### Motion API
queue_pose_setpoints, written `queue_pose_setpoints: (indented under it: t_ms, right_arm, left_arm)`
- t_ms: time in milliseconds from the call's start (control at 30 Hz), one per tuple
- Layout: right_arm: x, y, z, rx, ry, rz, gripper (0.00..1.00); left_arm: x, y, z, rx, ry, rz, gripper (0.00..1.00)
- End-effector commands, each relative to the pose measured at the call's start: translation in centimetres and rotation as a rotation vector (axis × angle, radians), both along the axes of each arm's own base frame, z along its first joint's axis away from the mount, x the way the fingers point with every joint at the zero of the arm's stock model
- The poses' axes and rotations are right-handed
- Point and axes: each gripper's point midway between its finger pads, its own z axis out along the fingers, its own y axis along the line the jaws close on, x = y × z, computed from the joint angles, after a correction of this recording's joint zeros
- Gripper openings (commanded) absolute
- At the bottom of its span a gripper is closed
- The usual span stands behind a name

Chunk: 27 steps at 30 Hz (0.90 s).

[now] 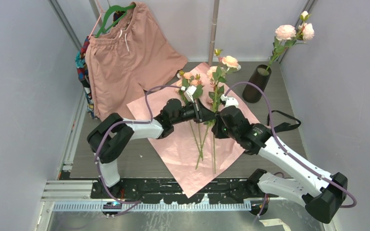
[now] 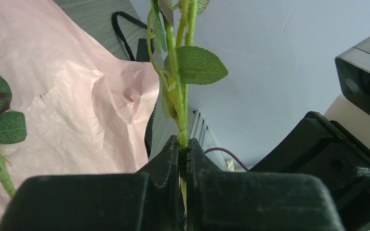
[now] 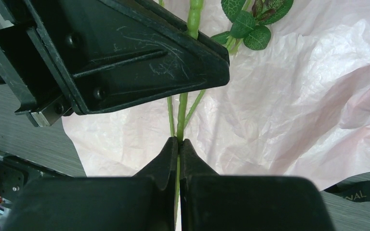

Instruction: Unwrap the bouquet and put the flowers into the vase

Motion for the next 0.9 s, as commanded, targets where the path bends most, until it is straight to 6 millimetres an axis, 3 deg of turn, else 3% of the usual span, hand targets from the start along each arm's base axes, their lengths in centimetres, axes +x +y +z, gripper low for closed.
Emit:
queue_pose_setpoints:
  t_ms: [0, 100, 267, 367, 467, 700, 867]
  right_arm:
    - [1.0, 0.4, 3.1, 0.042, -0.091, -0.007, 0.01]
    - [1.2, 0.0, 3.7, 0.031, -0.11, -0.019, 0.01]
    - [1.7, -0.7, 6.6, 0.029, -0.174, -0.042, 0.4]
    - [2.2, -1.1, 9.1, 0.045, -0.235, -0.065, 0.41]
    - [3.0, -1.4, 10.5, 0.018, -0.268, -0.081, 0.41]
    - [5.9, 0.3, 10.3, -0.036, -0.266, -0.08, 0.42]
    - [8.3, 0.7, 8.7, -0.041, -0.234, -0.112, 0.43]
  left_arm:
    - [0.5, 0.3, 0.1, 0.027, -0.073, 0.006, 0.0]
    - [0.4, 1.3, -0.1, 0.107, -0.127, 0.025, 0.0]
    - [0.5, 3.5, -0.7, 0.267, -0.224, 0.073, 0.0]
    - [0.4, 4.8, -1.4, 0.359, -0.255, 0.082, 0.0]
    - [0.1, 5.5, -1.2, 0.391, -0.28, 0.084, 0.0]
    - [-1.2, 5.5, -0.5, 0.388, -0.302, 0.073, 0.0]
    - [-2.0, 5.1, 0.8, 0.359, -0.317, 0.056, 0.0]
